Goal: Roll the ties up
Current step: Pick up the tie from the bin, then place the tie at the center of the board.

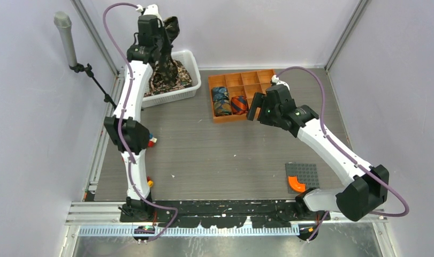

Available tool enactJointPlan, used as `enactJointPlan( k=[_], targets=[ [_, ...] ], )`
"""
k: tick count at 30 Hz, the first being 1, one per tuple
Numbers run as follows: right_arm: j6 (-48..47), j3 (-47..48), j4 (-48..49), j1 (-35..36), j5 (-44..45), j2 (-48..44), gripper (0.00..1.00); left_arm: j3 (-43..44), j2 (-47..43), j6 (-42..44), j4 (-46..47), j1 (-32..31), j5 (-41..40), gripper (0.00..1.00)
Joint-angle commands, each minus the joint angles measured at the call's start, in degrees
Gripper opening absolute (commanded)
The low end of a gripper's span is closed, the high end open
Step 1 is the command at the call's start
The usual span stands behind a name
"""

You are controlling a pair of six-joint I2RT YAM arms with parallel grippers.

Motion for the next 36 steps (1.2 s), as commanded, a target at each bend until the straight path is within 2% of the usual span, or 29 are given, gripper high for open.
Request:
enactJointPlan(
  k=[1, 13, 21, 27, 32, 36],
  targets=[
    [-1.02, 3.83, -1.15, 0.24, 1.27, -4.13, 0.84, 0.03, -10.88, -2.15, -2.04, -3.01, 4.19, 0.0],
    [-3.21, 1.97, -3.13, 0.3, 1.71, -12.48, 0.84, -8.95, -30.82, -8.6, -12.83, -7.08, 16.77, 0.0],
    [-3.39, 0.71, -3.9, 0.23, 1.95, -16.61, 0.84, -23.31, -44.28, -6.06, -25.73, -8.24, 21.89, 0.0],
    [-1.25, 0.81, -4.03, 0.26, 1.48, -16.61, 0.84, -23.86, -49.09, -4.55, -38.82, -8.62, 21.44, 0.0],
    [0.87, 0.07, -5.75, 0.27, 2.92, -16.8, 0.84, -36.14, -52.16, -6.56, -36.63, -11.47, 23.75, 0.0],
    [4.52, -1.9, -7.78, 0.26, 6.27, -18.12, 0.84, -48.92, -51.96, -10.03, -31.6, -17.15, 22.89, 0.0]
  ],
)
